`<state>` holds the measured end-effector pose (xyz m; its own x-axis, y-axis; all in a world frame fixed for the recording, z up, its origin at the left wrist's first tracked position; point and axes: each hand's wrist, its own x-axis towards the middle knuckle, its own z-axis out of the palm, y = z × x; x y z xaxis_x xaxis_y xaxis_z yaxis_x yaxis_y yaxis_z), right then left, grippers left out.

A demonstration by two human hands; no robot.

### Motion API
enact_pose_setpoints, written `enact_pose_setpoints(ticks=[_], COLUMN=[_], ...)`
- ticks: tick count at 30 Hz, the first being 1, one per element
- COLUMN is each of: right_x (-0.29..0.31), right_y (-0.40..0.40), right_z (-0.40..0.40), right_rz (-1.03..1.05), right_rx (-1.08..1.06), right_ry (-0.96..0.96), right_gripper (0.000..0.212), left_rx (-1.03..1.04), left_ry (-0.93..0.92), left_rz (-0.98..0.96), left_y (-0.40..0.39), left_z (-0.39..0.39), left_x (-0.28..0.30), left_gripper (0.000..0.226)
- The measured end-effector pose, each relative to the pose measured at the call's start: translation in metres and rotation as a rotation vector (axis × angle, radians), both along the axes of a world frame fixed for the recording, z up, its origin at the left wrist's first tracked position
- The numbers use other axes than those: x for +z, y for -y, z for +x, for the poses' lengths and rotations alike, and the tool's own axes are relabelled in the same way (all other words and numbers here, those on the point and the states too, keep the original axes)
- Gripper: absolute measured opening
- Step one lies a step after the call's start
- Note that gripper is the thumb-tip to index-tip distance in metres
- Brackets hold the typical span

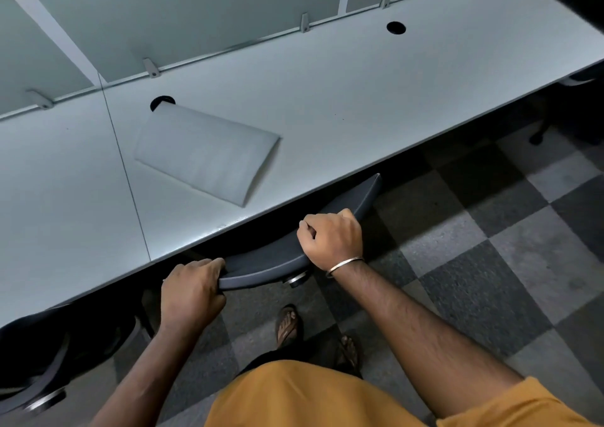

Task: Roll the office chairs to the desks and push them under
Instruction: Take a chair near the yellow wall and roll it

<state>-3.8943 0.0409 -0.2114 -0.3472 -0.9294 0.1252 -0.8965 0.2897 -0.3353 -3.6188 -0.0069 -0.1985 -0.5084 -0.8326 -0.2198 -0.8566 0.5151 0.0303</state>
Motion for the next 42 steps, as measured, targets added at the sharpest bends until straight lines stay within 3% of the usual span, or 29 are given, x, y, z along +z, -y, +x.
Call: enact_pose_setpoints(ticks=[15,22,28,34,37,39,42], right_x=[-0.008,-0.006,-0.017,-0.016,-0.012,-0.009,-0.017], right_y=[0.047,0.045,0.038,-0.001,-0.036,-0.062,-0.104], right_z=[-0.006,-0.016,-0.013,-0.008,-0.014,-0.028,-0.053], right_rz=[0.062,0.066,-0.07,-0.065,-0.059,0.019,0.092], right_rx=[-0.009,-0.003,-0.071,-0.002,0.126,0.216,0.133], right_ry=[-0.055,-0.062,-0.035,0.094,0.21,0.229,0.292], right_gripper=[0.023,0.028,0.027,0.045,0.05,0.071,0.082], left_rx=[0.006,-0.03,-0.105,-0.096,-0.113,-0.159,-0.268], left_ry=[-0.008,0.013,-0.03,-0.212,-0.315,-0.353,-0.393], left_rz=[-0.062,-0.029,0.045,0.036,0.015,0.015,0.048], left_y=[0.053,0.055,0.044,0.01,-0.021,-0.037,-0.052], left_z=[-0.006,-0.018,-0.024,-0.036,-0.052,-0.067,-0.09], left_x=[-0.009,-0.006,0.0,0.003,0.004,0.004,0.005], left_gripper=[0.033,0.035,0.047,0.061,0.081,0.091,0.092])
